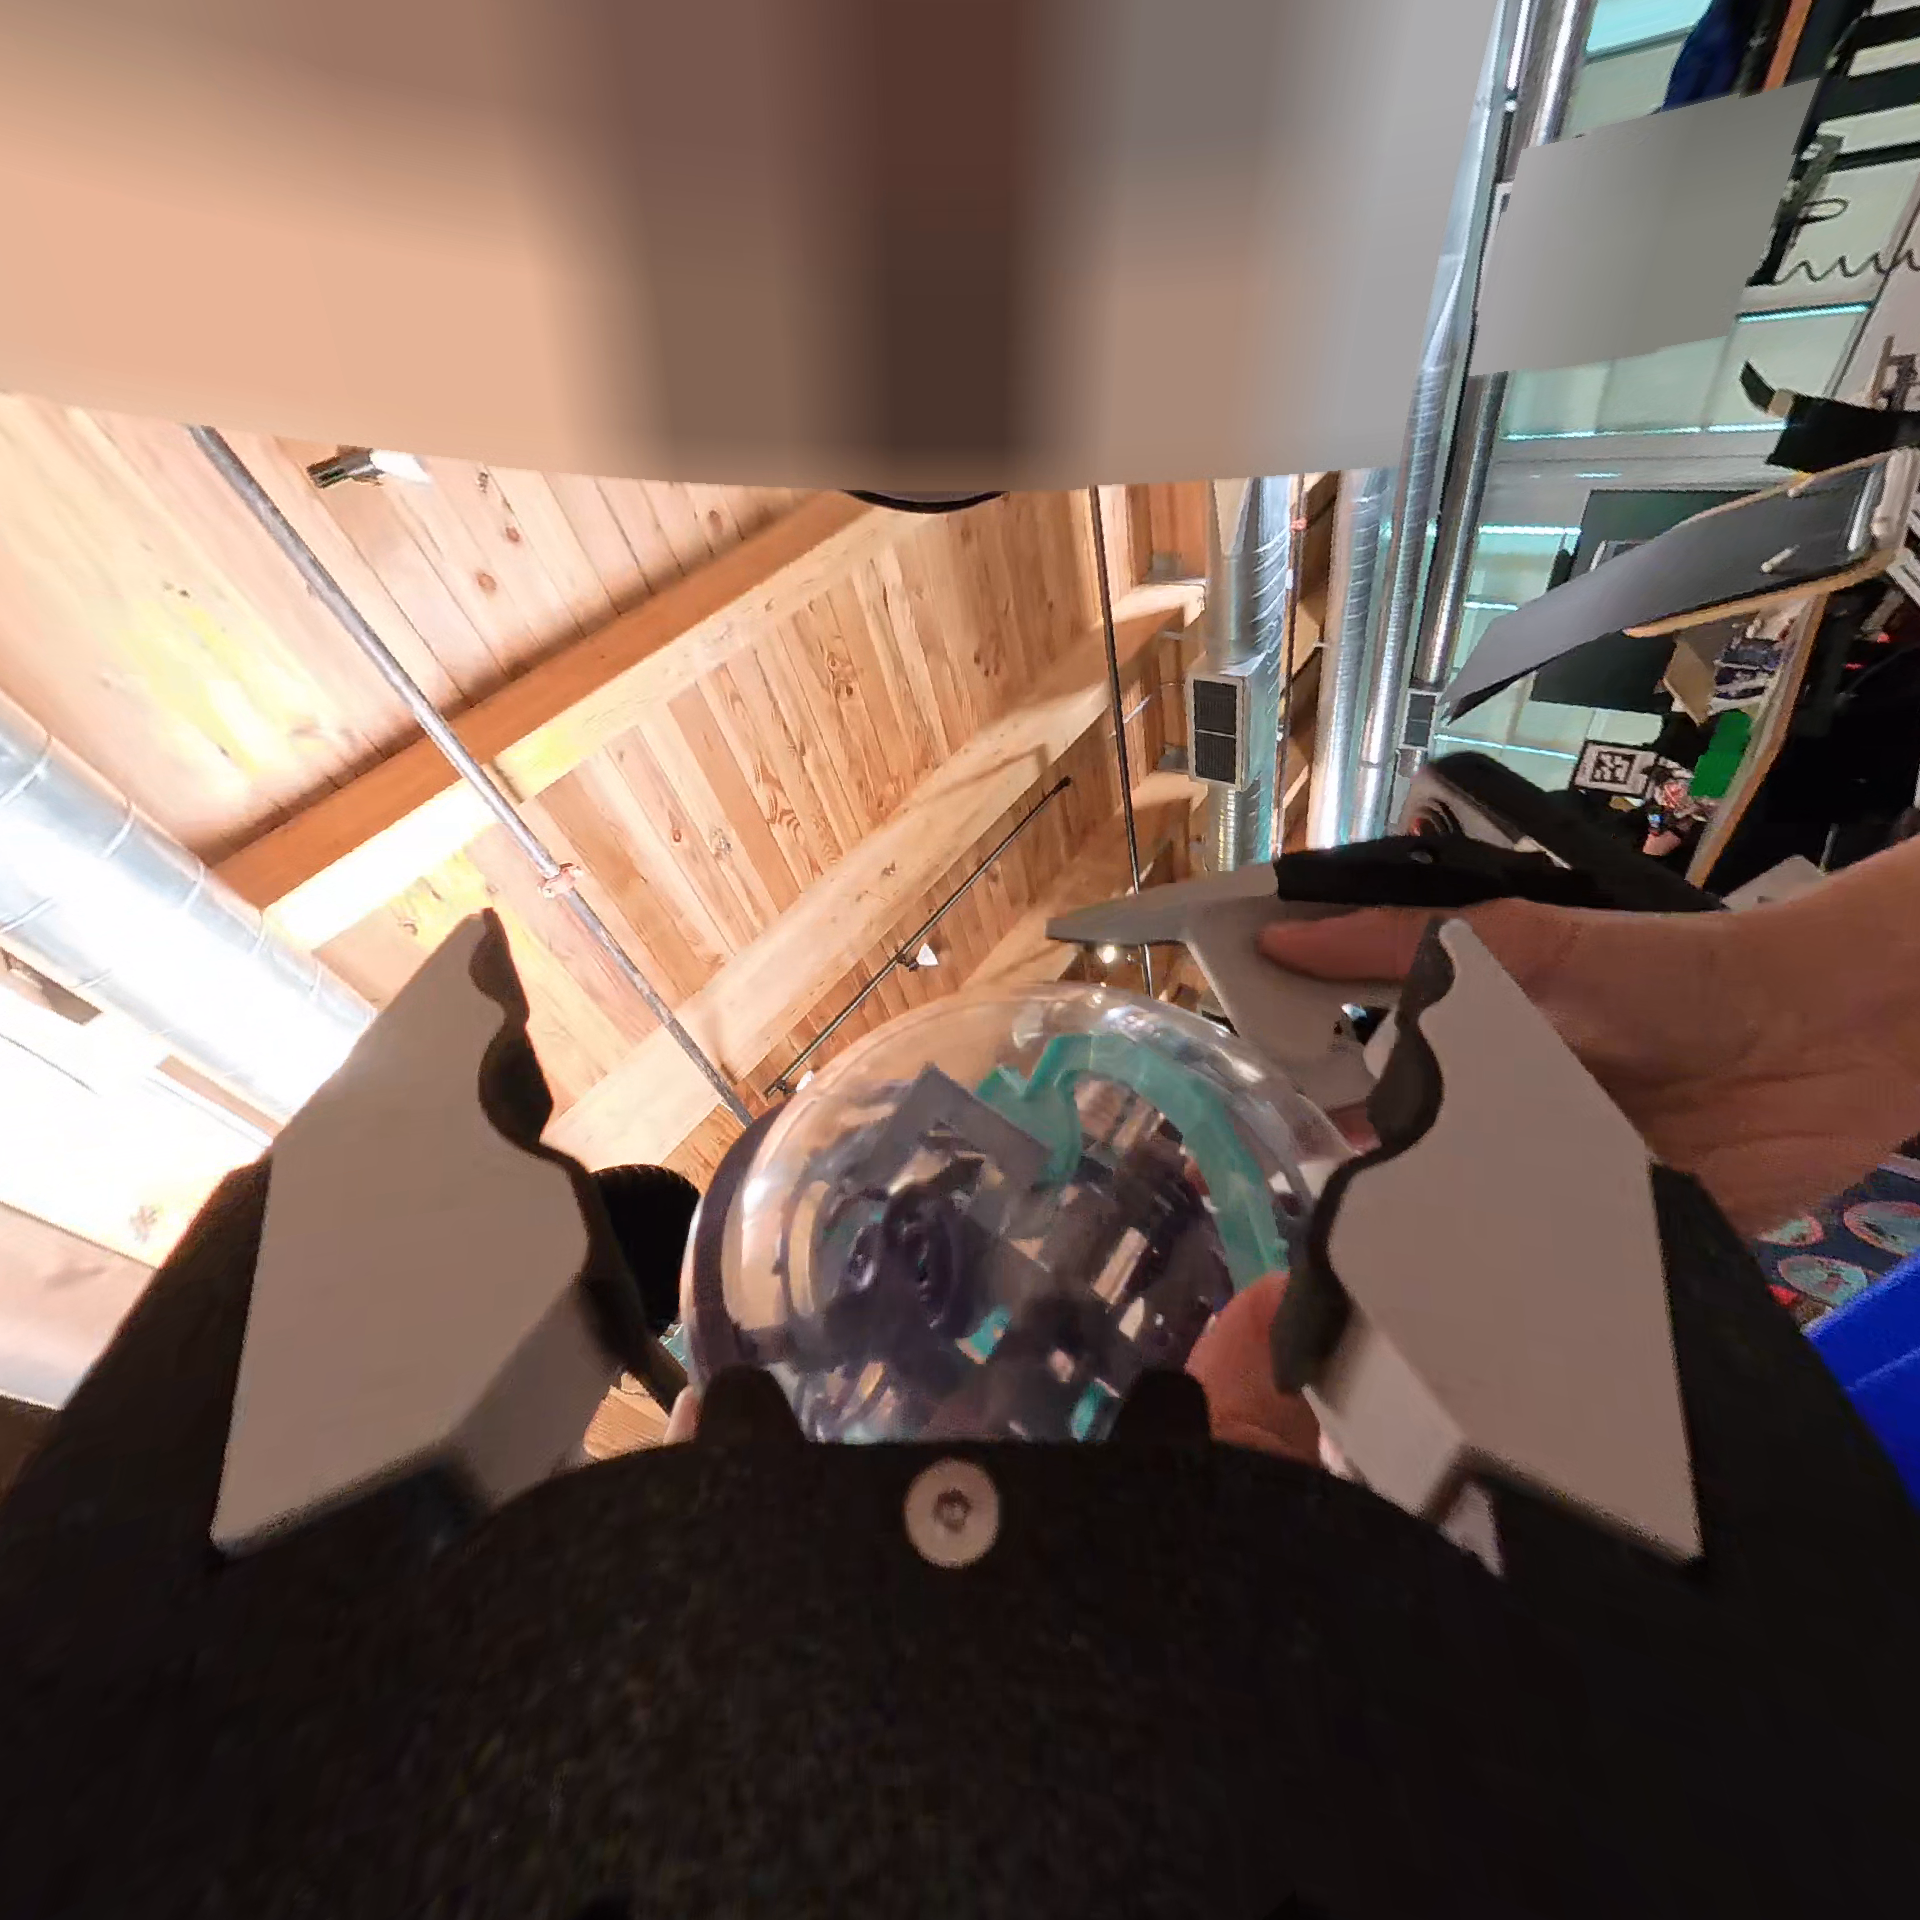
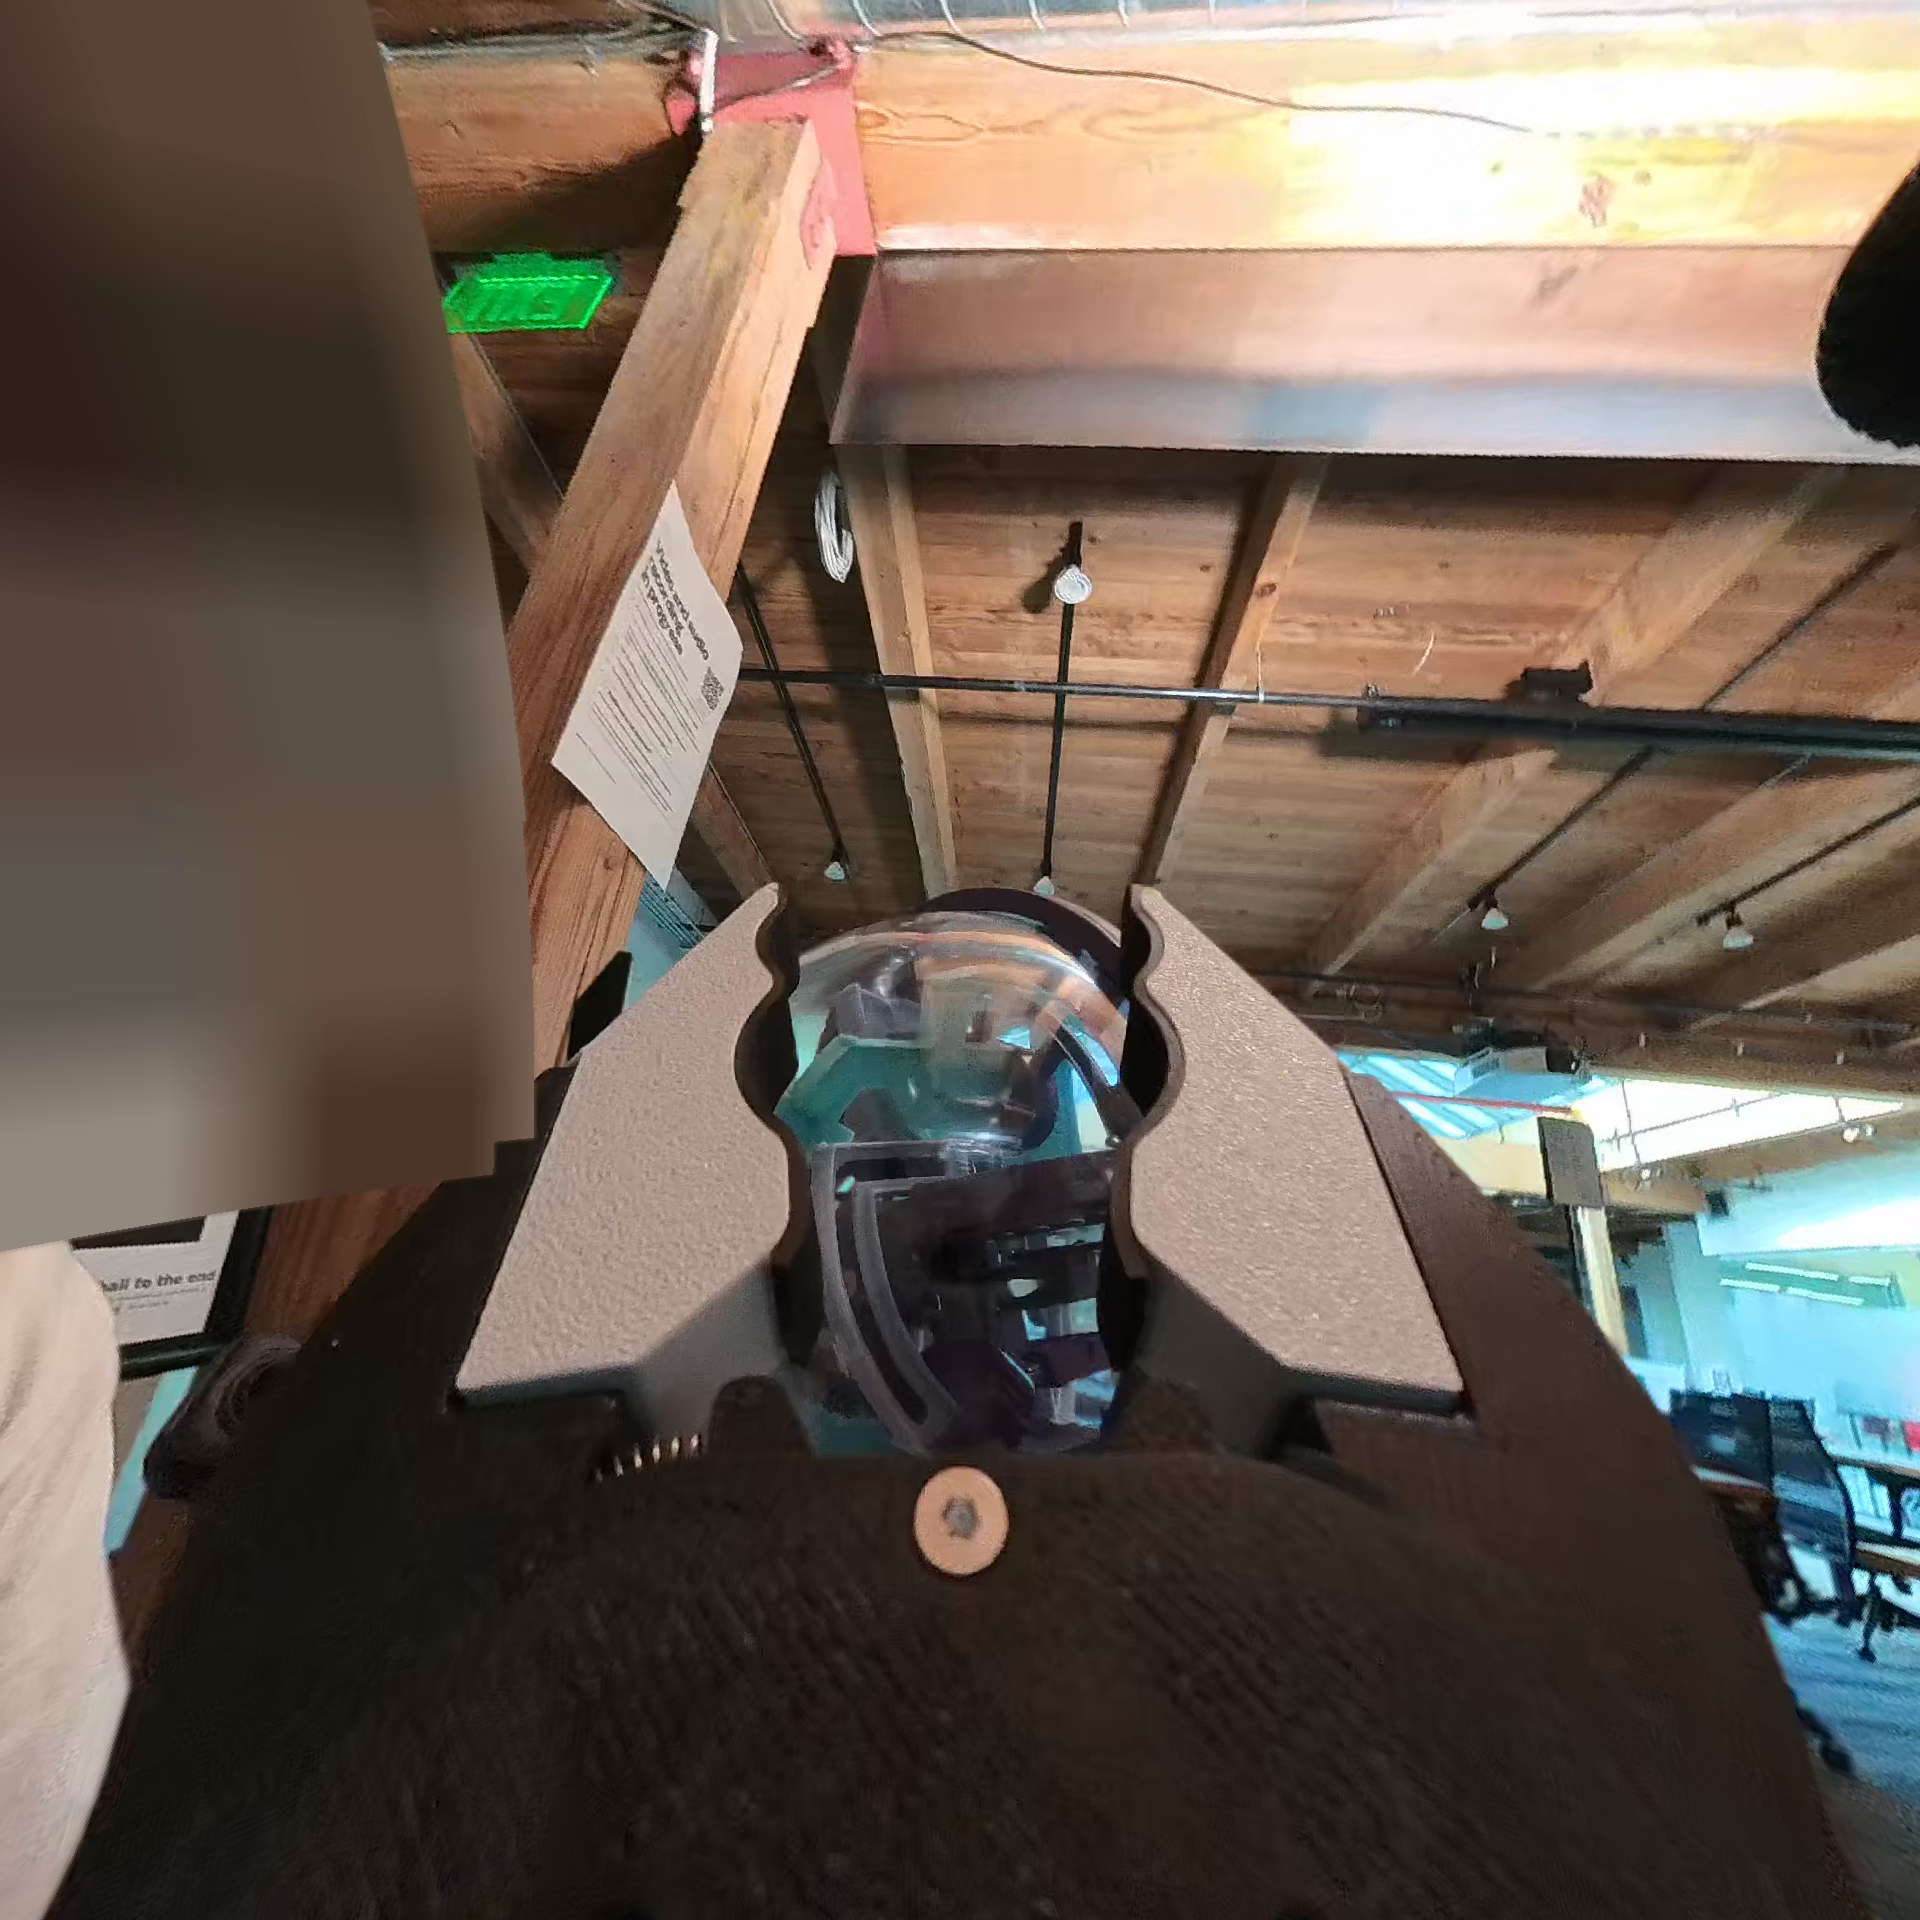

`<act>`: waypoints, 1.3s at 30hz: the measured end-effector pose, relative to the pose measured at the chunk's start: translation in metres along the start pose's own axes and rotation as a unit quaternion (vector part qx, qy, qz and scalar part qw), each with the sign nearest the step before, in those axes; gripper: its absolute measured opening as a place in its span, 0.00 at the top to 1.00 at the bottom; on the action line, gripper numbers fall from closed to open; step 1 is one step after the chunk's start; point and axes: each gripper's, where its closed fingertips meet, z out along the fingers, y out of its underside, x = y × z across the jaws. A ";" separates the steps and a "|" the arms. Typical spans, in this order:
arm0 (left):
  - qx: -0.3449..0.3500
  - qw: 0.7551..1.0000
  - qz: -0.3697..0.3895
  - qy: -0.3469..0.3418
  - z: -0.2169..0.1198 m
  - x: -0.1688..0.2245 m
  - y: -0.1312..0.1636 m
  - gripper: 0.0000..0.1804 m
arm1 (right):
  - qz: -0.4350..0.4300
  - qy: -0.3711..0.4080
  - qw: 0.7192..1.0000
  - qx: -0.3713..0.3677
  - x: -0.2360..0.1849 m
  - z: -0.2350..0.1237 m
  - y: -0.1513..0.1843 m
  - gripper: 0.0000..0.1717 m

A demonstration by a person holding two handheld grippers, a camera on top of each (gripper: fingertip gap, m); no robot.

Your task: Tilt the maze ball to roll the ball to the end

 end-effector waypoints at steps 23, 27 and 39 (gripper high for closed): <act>-0.205 0.843 -0.484 -0.115 -0.036 -0.015 0.131 0.13 | -0.085 0.042 0.988 -0.122 0.005 0.009 0.018 0.70; -0.320 0.825 -0.462 -0.059 -0.046 0.011 0.154 0.13 | -0.011 0.100 0.973 -0.207 0.035 -0.006 0.056 0.68; -0.059 0.989 -0.116 -0.074 -0.017 -0.030 0.048 0.14 | 0.090 0.058 0.992 -0.070 0.027 -0.001 0.028 0.66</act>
